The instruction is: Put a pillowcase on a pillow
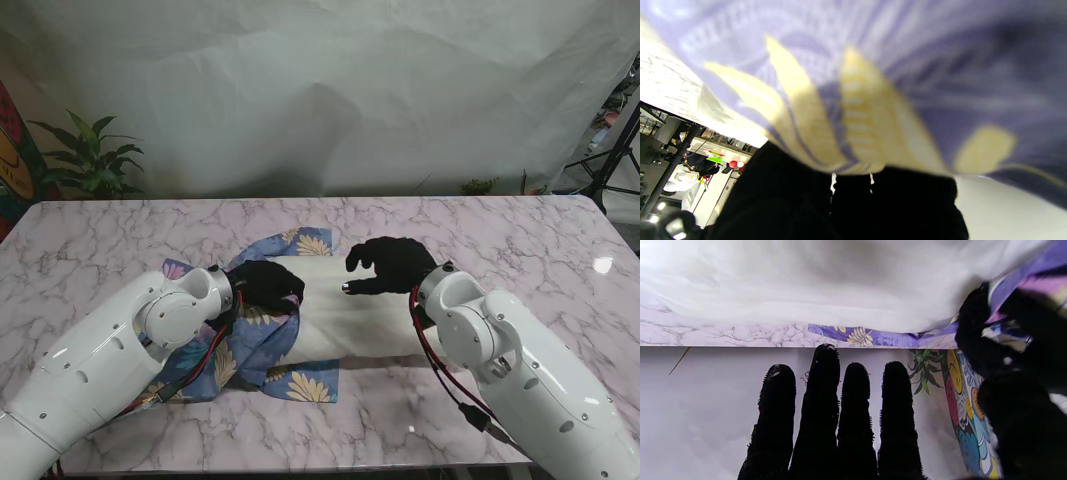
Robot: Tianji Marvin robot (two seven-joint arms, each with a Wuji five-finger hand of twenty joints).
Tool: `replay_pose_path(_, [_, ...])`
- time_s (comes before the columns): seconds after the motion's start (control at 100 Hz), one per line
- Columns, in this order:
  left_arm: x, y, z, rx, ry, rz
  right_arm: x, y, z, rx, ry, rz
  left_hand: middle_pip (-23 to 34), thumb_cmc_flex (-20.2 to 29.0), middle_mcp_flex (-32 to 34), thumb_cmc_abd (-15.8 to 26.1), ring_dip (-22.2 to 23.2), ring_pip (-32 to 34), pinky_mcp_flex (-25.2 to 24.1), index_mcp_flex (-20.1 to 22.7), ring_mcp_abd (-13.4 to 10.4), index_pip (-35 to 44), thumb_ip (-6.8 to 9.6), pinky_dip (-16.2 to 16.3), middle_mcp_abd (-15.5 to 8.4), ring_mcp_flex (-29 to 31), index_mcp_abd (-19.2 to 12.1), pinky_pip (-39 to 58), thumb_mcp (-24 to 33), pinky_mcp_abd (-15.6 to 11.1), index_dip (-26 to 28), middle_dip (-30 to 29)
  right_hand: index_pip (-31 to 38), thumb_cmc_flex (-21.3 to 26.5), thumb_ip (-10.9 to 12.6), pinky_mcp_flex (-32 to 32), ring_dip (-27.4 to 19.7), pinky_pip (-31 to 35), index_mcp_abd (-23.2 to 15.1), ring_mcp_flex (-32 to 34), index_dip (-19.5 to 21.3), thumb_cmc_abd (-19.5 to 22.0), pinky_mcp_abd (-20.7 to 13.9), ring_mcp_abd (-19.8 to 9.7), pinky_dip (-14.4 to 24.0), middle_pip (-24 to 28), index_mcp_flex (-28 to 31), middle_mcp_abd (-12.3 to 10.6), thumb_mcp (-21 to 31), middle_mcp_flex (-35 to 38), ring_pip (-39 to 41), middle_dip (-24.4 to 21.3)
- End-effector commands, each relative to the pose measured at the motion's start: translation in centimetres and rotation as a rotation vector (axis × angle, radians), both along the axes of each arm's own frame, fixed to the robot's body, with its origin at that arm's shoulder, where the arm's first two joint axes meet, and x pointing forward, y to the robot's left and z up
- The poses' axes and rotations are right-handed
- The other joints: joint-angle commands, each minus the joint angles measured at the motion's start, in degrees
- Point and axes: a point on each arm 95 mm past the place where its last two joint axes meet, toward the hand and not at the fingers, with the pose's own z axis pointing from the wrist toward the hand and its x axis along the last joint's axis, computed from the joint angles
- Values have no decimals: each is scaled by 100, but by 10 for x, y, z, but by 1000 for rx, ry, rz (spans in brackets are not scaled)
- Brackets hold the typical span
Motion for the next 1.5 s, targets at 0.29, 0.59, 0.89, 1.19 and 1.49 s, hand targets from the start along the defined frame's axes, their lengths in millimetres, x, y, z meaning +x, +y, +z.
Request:
replay_pose_path(0.29, [2,2,-8,-48,54,17,-2,-10,-57,-119,29,37,204,257,-216,212,-116,-52,-30,48,23,272,31,54,-119,-58,-55,-77,-69,-288,78,-87,-4427,-1714,-177,-2667,-1451,-1996,988,-3462,-1089,488,921,415,-2313,-2430,-1948,221,-813,-2487,-1670,-1627])
replay_pose_path(0.59, [-7,5,-5,-65,35,15,7,-20,-84,-263,126,7,216,262,-213,218,-135,-53,-32,52,9,272,41,52,-116,-51,-84,-87,-97,-289,60,-95,-4868,-1716,-245,-3120,-1832,-3305,1519,-4276,-2623,136,1322,803,-3012,-4546,-1801,746,-644,-2838,-2380,-2015])
replay_pose_path(0.89, [-9,4,-8,-68,46,12,4,-20,-105,-382,273,50,219,264,-213,217,-150,-62,-32,60,3,263,54,53,-116,-50,-104,-88,-113,-289,47,-102,-4868,-1519,-289,-3095,-1811,-3555,1567,-4299,-2623,-243,2177,1156,-3003,-4655,-1799,1099,-494,-2869,-2618,-2711])
replay_pose_path(1.19, [-11,-2,-7,-105,37,23,27,-9,-128,-285,62,-11,221,268,-223,237,-159,-63,-33,44,-1,261,60,52,-123,-54,-113,-92,-134,-291,49,-101,-2007,2118,11,519,-1033,-403,811,-306,474,-1556,1801,373,-1665,-63,-1834,-40,-1092,-1872,-635,-279])
replay_pose_path(1.49, [-7,-11,2,-134,24,38,44,15,-121,48,38,-168,210,259,-245,266,-171,-78,-44,40,-6,221,53,50,-85,-62,-162,-103,-176,-287,14,-100,2682,2062,-1013,4074,1896,2153,-1276,2978,-1182,-2067,-1031,-2263,485,2069,2243,321,1931,2479,4766,1444])
